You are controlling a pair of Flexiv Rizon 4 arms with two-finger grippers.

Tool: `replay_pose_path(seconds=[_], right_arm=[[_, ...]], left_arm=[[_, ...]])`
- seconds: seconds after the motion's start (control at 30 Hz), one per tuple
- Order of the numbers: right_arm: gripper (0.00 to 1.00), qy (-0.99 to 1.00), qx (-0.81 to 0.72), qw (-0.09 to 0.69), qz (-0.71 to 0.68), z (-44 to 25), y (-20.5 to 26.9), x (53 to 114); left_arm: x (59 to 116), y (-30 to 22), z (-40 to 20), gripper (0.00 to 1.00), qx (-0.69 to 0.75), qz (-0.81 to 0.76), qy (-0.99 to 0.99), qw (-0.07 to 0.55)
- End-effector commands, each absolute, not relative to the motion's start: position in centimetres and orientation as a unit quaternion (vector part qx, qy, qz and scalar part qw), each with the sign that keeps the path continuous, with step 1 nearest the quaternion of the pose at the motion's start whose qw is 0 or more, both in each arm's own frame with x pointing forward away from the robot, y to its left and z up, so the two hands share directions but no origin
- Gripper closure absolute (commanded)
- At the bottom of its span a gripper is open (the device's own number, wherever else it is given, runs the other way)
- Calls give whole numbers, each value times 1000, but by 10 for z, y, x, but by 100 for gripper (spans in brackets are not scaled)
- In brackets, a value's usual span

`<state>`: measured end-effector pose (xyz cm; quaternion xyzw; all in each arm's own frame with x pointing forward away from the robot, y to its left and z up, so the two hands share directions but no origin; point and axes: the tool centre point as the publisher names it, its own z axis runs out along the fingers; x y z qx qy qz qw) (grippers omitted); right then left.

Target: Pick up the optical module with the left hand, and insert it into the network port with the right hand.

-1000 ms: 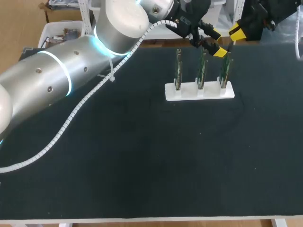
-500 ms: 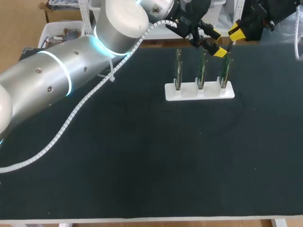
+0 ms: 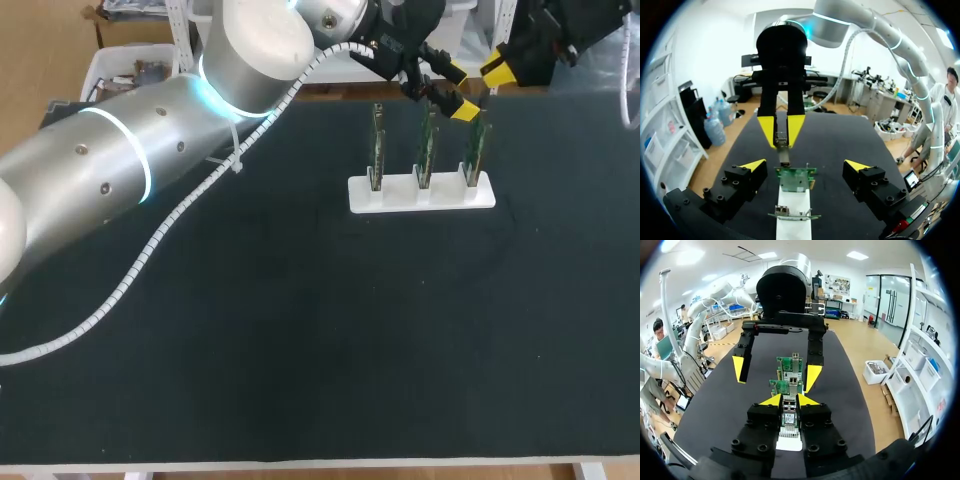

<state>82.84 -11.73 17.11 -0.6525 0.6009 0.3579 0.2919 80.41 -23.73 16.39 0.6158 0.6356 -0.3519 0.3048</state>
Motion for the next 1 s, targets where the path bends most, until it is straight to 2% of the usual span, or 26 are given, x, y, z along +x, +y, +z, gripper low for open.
replay_pose_path(seconds=[0.03, 1.0], right_arm=[[100, 575, -670, 246, 399, 171, -118, 837], [100, 579, -673, 243, 391, 169, -119, 837]], left_arm=[[804, -237, 164, 0, 616, -351, 636, 304], [804, -237, 164, 0, 616, -351, 636, 304]])
